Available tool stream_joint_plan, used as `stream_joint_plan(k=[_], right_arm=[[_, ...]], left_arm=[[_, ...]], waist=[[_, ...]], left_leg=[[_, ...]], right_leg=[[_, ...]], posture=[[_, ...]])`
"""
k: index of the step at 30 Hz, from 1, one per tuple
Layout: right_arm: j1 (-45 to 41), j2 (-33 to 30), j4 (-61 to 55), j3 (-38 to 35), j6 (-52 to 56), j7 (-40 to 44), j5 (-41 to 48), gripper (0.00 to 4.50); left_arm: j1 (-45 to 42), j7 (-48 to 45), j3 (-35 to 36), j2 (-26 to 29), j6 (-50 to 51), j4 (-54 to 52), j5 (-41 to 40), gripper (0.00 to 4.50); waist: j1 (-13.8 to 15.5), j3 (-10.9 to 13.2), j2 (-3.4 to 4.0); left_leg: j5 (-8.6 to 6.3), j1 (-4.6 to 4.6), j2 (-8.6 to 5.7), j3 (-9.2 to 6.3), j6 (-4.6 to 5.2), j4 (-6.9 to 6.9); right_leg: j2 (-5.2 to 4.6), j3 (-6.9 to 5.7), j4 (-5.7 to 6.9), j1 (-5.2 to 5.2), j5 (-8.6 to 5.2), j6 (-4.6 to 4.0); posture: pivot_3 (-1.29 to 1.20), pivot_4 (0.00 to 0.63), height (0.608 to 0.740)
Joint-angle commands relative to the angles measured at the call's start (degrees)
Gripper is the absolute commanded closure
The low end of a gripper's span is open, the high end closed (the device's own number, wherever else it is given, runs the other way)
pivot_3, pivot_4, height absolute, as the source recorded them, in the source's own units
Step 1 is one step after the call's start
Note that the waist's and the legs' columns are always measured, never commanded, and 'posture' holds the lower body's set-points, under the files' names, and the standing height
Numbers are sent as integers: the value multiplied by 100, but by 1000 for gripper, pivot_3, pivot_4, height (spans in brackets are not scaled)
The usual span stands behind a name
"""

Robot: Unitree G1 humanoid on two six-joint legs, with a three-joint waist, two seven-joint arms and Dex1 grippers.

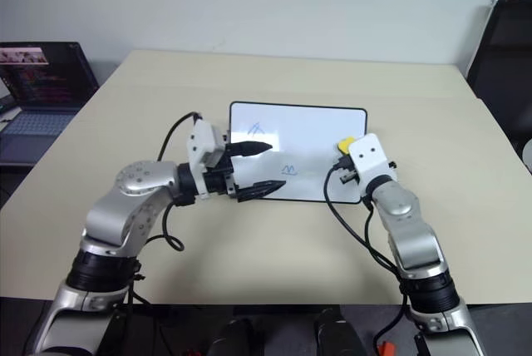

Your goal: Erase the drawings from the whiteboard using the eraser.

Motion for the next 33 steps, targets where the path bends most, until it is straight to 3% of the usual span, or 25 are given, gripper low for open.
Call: stream_joint_plan(k=[1, 10, 16, 23, 33], right_arm=[[-474, 112, 386, -55, -90, -55, -75, 3538], [-1174, 83, 1344, -15, -434, -54, -270, 3539], [-286, -144, 408, -64, 86, 379, -144, 3539], [-61, -55, -112, -298, -31, 358, -74, 3541], [1320, -414, -1791, -969, -492, 1408, 1069, 3736]], left_arm=[[-59, -48, 46, 31, -127, -167, 2, 0], [-3, -58, 55, 40, -135, -201, 14, 0], [125, -74, 89, 83, -72, -265, -49, 0], [141, -103, 64, 38, -99, -210, -70, 0], [1198, -14, 1007, 509, 384, -438, -698, 0]], waist=[[-36, 0, 0], [-40, 1, 1], [-25, 0, 0], [-24, 0, 0], [2, 2, 2]], left_leg=[[0, 1, 0, 0, 0, 2], [3, -2, 0, -2, 4, -1], [3, -2, 0, -4, 3, -5], [4, 0, -1, -5, 3, 0], [-12, -7, 3, -9, -12, -41]], right_leg=[[0, 0, 0, 0, 1, -1], [0, -3, -2, 0, 5, 1], [0, -4, -2, 0, 3, -1], [0, -3, 0, 0, 5, -2], [0, -17, -2, -10, -30, 18]], posture=[[0, 150, 740], [0, 150, 740], [0, 150, 740], [0, 150, 740], [0, 150, 740]])
